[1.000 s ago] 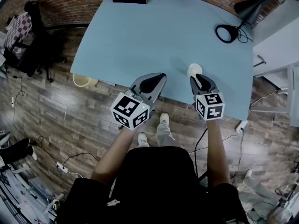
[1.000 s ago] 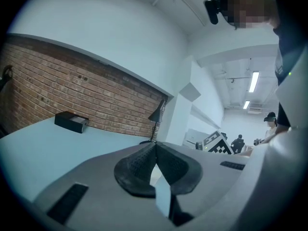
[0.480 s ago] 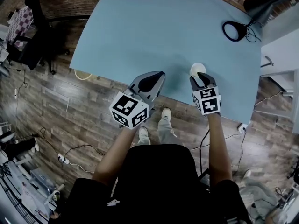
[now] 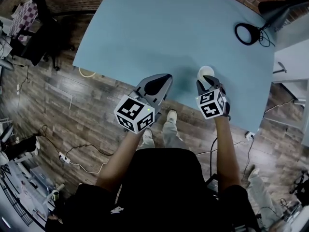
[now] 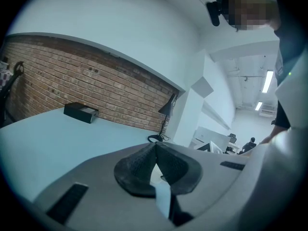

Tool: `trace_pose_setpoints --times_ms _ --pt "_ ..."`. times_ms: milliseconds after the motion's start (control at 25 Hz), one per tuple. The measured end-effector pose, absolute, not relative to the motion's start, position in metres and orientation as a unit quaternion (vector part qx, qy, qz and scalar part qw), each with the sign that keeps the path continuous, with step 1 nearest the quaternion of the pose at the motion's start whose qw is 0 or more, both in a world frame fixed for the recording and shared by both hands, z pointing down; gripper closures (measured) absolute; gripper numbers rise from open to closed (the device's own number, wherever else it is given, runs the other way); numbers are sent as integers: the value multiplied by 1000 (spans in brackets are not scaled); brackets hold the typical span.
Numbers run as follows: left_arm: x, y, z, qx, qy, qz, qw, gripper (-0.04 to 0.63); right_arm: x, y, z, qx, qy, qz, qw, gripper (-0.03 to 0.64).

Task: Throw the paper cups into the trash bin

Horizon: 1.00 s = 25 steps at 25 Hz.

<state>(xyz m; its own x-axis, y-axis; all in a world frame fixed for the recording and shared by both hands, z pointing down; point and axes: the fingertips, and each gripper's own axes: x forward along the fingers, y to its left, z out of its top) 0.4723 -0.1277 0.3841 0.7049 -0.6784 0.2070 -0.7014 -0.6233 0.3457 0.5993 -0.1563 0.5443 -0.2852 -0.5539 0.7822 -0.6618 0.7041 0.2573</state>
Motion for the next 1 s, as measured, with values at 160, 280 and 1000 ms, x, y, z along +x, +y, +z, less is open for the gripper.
trace_pose_setpoints --times_ms 160,280,1000 --pt "472 -126 385 896 -392 30 204 592 601 -154 548 367 -799 43 475 538" --pt "472 -125 382 894 -400 28 202 592 602 -154 548 362 -801 38 475 574" --pt "454 -111 368 867 -462 37 184 592 593 -156 533 322 -842 47 430 598"
